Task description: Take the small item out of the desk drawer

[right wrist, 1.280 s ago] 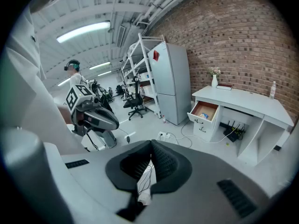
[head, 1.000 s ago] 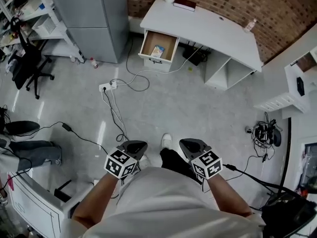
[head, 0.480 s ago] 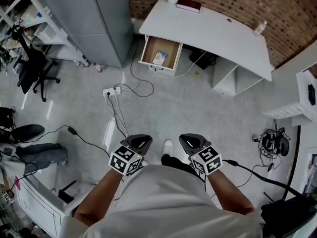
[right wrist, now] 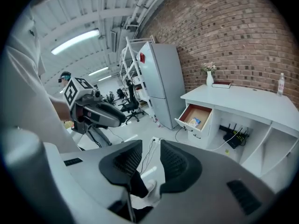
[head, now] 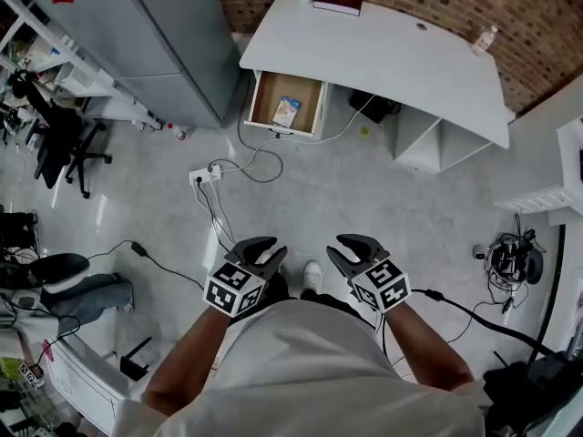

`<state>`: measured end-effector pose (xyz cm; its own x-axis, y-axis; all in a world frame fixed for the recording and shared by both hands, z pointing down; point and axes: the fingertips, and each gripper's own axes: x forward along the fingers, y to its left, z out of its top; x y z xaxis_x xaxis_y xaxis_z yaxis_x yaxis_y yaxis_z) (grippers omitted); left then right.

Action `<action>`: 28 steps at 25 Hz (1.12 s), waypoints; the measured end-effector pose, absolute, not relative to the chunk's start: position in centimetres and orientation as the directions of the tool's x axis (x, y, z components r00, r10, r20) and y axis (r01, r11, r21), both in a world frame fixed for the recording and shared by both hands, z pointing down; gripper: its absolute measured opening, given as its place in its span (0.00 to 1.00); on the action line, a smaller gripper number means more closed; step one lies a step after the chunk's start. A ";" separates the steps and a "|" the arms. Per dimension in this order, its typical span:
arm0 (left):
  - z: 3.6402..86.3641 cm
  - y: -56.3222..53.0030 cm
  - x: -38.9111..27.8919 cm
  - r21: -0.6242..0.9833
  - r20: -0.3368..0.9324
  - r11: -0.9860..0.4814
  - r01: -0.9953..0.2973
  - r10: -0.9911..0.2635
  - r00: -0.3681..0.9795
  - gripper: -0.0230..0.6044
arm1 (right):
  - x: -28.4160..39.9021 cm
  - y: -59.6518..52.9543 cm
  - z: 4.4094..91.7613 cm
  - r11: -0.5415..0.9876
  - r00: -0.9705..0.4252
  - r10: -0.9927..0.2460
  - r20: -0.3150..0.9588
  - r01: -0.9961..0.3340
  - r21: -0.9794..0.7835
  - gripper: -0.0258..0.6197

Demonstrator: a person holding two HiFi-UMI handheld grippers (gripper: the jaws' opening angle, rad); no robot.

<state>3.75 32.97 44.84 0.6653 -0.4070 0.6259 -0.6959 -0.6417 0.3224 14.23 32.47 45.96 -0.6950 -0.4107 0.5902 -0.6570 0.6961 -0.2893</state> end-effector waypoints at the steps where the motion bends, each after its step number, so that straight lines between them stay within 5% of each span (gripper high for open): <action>1: 45.0 31.9 3.7 0.325 0.627 -0.638 -0.698 -0.407 0.664 0.21 | 14.4 31.5 46.3 0.685 -0.691 -0.413 0.593 -0.665 -0.297 0.25; 14: 49.3 13.1 2.0 0.389 0.620 -0.687 -0.613 -0.297 0.726 0.22 | 12.7 15.3 46.2 0.570 -0.592 -0.504 0.630 -0.775 -0.272 0.16; 28: 59.7 -5.2 -1.8 0.384 0.722 -0.631 -0.674 -0.251 0.645 0.45 | 8.5 2.6 49.3 0.505 -0.557 -0.500 0.663 -0.810 -0.299 0.22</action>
<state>-1.82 -5.17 59.73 0.6451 -0.2509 0.7217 -0.6744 -0.6309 0.3835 8.48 2.57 49.28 -0.5570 -0.5002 0.6630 -0.8096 0.5050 -0.2992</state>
